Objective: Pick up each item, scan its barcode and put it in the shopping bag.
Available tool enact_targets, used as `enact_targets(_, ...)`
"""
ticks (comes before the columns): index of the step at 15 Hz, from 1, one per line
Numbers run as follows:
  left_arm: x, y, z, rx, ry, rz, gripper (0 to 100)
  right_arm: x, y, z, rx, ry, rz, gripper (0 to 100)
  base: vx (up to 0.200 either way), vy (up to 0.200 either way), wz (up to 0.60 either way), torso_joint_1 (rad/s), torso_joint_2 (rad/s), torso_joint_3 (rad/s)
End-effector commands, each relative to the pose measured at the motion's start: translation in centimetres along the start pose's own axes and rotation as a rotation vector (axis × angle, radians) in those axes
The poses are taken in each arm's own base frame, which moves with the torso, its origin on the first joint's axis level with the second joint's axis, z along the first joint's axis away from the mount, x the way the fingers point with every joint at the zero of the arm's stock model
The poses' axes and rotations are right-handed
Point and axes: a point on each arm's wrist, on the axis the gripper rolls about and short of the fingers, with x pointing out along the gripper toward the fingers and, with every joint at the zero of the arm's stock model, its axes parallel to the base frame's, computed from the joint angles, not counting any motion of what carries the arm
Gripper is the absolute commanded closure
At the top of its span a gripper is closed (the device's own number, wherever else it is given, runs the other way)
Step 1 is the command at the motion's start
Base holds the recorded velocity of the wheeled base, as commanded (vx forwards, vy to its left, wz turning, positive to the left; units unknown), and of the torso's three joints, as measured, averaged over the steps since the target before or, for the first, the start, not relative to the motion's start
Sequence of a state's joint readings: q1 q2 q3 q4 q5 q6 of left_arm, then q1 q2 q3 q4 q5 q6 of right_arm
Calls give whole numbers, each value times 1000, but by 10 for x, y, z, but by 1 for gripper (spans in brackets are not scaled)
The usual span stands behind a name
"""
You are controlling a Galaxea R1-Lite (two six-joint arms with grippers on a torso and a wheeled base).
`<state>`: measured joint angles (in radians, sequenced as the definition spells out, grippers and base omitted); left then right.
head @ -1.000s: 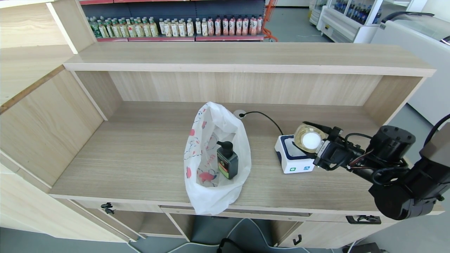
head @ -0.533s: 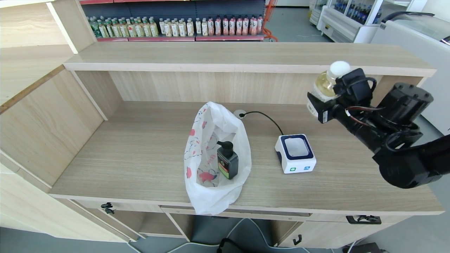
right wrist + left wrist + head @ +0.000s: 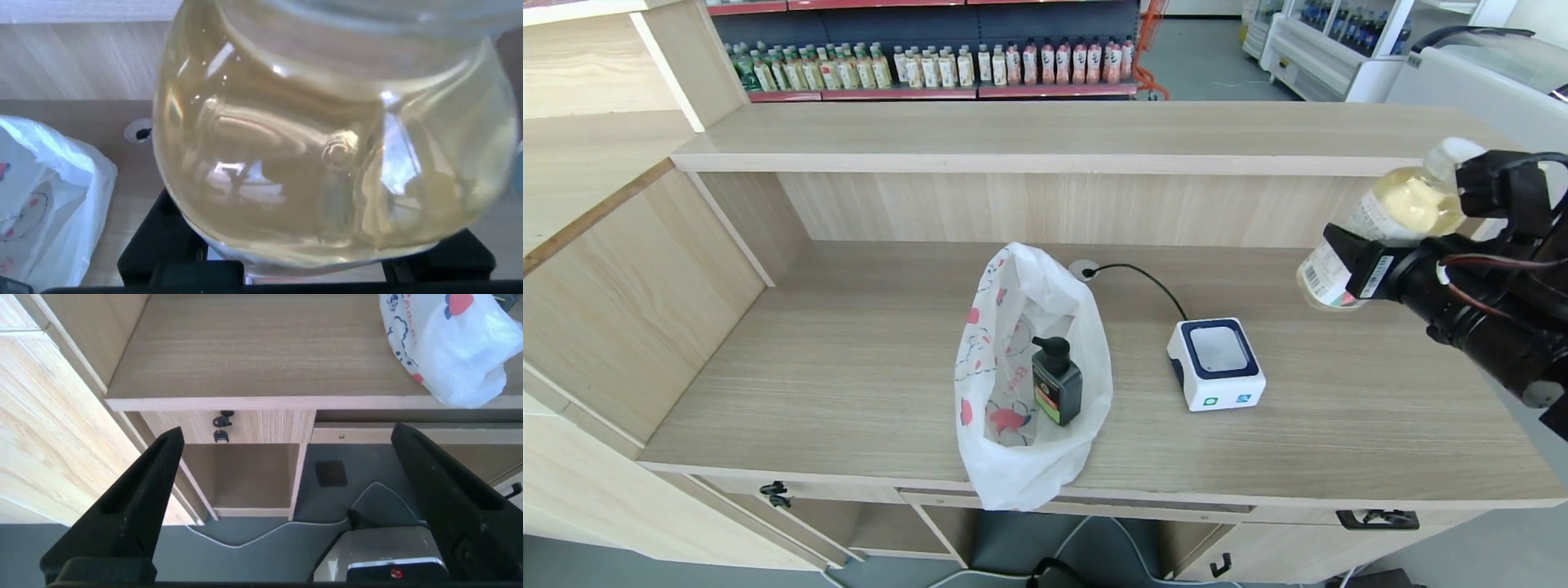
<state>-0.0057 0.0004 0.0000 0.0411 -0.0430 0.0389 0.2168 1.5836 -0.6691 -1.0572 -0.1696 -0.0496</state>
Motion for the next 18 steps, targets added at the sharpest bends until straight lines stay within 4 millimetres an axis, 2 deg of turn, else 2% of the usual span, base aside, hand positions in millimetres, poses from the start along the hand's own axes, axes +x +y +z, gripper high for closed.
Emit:
enact_targets(1, 0, 0, 0, -1, 0, -2, 0, -5, -1, 2, 3, -8, 5, 100, 0, 200, 0, 27, 12, 2)
enact_targets(6, 0, 0, 0, -1, 0, 0, 0, -1, 1, 0, 19, -31, 27, 100, 0, 200, 0, 3, 4, 0)
enact_targets(7, 0, 0, 0, -1, 0, 0, 0, 1, 1, -1, 20, -28, 27, 100, 0, 0, 0, 0, 0, 0)
enact_targets(12, 0, 0, 0, -1, 0, 0, 0, 40, 5, -14, 85, -16, 39, 100, 0, 0, 0, 0, 0, 0)
enact_targets(14, 0, 0, 0, -1, 0, 0, 0, 56, 11, -41, 78, 54, 133, 100, 0, 0, 0, 0, 0, 0)
enact_targets(18, 0, 0, 0, -1, 0, 0, 0, 73, 29, -70, 80, 30, 366, 100, 0, 0, 0, 0, 0, 0)
